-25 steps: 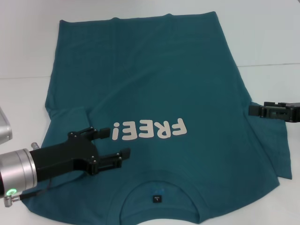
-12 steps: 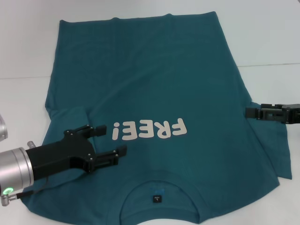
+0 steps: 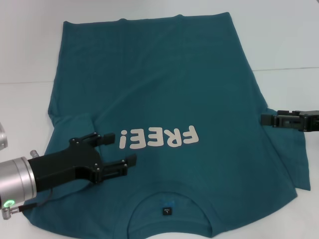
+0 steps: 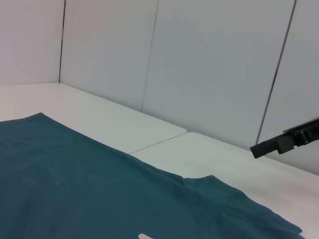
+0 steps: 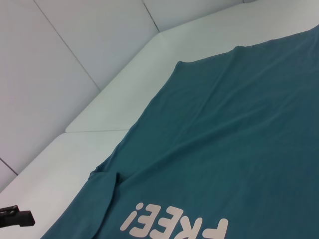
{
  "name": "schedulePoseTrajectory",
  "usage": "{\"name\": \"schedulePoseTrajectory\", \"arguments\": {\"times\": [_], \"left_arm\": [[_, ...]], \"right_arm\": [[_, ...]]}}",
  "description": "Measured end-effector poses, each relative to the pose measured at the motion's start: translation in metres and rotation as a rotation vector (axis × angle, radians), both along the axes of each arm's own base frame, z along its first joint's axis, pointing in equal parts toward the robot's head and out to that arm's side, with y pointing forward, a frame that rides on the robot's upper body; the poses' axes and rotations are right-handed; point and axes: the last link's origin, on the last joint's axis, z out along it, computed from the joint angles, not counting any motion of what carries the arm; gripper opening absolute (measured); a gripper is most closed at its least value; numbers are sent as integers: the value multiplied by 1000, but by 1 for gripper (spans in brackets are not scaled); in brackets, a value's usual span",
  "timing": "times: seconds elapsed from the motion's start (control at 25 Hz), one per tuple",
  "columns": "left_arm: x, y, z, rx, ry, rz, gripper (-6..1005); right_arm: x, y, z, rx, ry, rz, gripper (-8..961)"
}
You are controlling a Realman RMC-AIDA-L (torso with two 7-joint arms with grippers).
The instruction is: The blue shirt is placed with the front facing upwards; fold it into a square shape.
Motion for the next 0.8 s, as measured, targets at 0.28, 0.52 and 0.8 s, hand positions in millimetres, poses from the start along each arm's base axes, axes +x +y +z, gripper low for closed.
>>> {"name": "schedulePoseTrajectory", "arguments": {"times": [0.28,0.52,0.8], "left_arm": [[0,0,0,1,-1,-1,840],[-1,0,0,2,1,1,841],[-6,-1,-2,5,9,6,838]], "right_arm": [[0,0,1,1,-3,-1,922],[2,-1,1,2,-5,-7,922],[4,-3,0,-4,-9,-11,922]]}}
